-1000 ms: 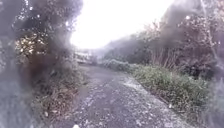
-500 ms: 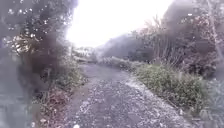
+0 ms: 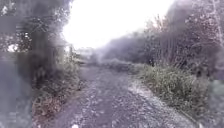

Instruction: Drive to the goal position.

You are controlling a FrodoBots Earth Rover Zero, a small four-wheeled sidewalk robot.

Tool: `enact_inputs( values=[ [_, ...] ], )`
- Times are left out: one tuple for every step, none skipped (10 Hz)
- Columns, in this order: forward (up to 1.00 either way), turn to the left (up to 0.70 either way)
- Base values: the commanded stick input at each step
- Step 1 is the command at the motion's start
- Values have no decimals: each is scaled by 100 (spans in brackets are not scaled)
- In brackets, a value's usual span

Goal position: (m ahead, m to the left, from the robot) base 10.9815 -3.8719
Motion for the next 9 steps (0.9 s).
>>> enact_inputs(
  values=[
    [70,0],
    [70,0],
    [70,0],
    [70,0],
    [70,0],
    [70,0],
    [70,0],
    [70,0],
    [70,0]
  ],
)
